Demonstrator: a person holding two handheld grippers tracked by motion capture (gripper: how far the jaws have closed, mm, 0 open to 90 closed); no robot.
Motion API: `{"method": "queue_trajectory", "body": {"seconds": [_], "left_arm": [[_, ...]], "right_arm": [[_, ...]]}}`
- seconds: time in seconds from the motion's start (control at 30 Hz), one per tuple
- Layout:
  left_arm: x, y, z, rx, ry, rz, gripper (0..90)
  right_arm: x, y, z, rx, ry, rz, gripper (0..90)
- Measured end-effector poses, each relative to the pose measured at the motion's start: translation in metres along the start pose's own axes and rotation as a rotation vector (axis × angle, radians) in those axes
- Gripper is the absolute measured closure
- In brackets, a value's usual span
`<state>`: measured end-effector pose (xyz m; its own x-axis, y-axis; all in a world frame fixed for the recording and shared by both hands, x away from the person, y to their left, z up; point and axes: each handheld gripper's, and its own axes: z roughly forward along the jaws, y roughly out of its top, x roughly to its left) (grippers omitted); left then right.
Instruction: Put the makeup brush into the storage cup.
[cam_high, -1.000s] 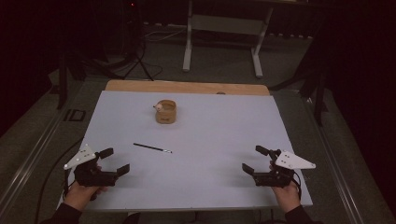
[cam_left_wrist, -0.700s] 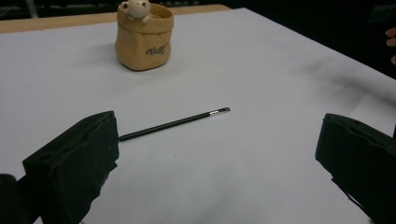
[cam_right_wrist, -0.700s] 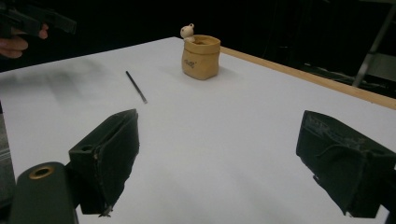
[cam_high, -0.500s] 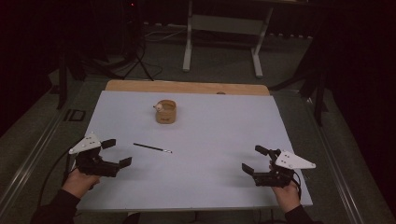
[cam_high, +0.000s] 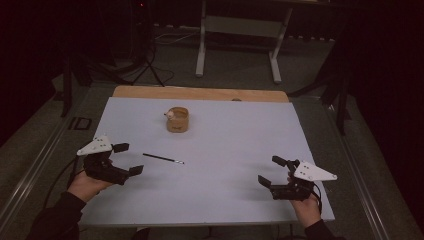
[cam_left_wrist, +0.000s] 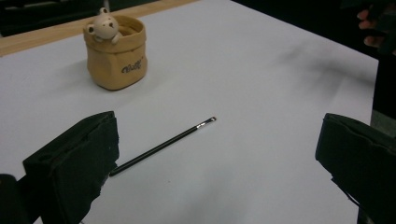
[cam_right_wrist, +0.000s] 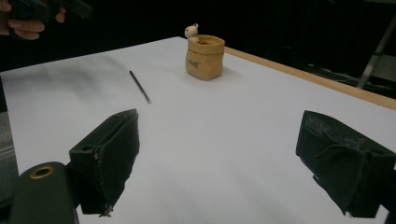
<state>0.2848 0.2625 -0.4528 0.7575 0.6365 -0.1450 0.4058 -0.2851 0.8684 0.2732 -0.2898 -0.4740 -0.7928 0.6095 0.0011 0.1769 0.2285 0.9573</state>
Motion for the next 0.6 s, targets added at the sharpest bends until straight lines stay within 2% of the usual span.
{"method": "queue_trajectory", "body": {"seconds": [0.2,0.37,0.6], "left_arm": [[0.004,0.009,0.002,0.051,0.014,0.042,0.0],[0.004,0.017,0.003,0.084,-0.001,0.086,0.0],[0.008,0.022,0.013,0.184,-0.028,0.116,0.0]], "right_arm": [[0.000,0.000,0.000,0.003,0.000,0.004,13.3],[-0.001,-0.001,0.000,0.004,0.002,0.004,13.3],[-0.001,-0.001,0.000,0.005,0.002,0.008,13.3]]}}
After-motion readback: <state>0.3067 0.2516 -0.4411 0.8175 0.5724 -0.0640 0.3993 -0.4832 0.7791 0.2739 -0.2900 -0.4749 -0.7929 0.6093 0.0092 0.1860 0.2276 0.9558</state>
